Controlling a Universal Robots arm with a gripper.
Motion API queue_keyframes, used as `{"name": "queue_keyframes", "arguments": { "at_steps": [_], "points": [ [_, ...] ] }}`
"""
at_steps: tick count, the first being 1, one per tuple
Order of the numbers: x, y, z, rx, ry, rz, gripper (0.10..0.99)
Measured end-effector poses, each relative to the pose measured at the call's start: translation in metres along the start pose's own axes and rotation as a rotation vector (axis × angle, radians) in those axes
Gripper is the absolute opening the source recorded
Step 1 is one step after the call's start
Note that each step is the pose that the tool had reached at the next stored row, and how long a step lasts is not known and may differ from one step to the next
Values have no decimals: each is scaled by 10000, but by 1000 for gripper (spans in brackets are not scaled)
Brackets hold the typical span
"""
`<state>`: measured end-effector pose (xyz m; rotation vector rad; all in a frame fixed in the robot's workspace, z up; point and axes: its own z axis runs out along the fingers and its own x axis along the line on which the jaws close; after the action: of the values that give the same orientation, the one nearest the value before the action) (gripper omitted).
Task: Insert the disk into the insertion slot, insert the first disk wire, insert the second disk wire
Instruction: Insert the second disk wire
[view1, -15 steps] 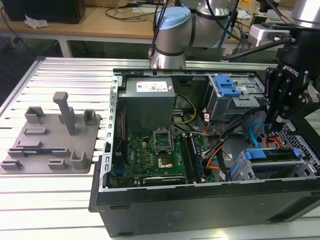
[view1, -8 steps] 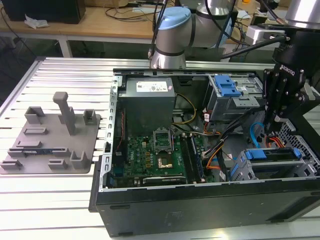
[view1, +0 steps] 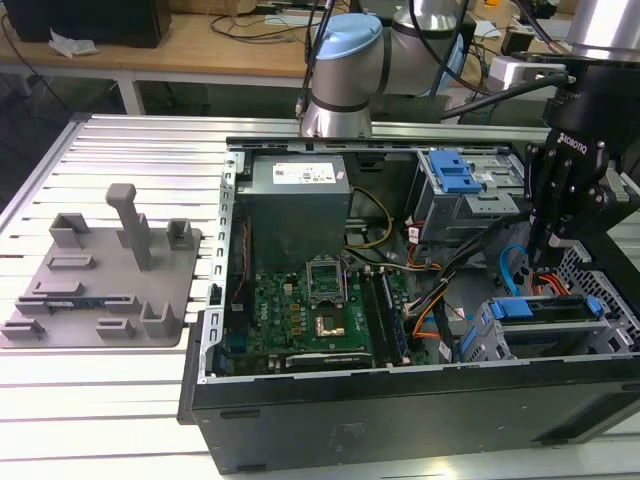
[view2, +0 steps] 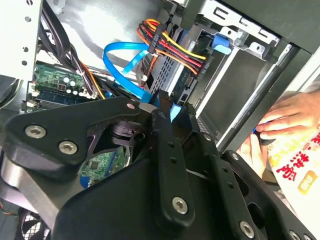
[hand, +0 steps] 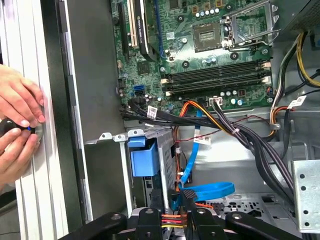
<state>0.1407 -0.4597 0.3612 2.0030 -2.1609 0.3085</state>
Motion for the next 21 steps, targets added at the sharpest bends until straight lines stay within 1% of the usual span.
{"name": "queue_keyframes", "arguments": {
  "at_steps": [10,11,12,13,17,18,19,20,21],
  "points": [
    [-6,1,0,0,9,2,294],
    [-6,0,0,1,10,3,275],
    [-6,1,1,0,10,5,208],
    [-6,1,1,-1,10,6,161],
    [-6,1,2,-2,9,7,161],
    [5,0,6,-3,-7,7,161],
    [44,-4,16,-6,-56,6,161],
    [93,-7,29,-11,-125,7,161],
    [122,-9,38,-16,-171,9,161]
  ]
}}
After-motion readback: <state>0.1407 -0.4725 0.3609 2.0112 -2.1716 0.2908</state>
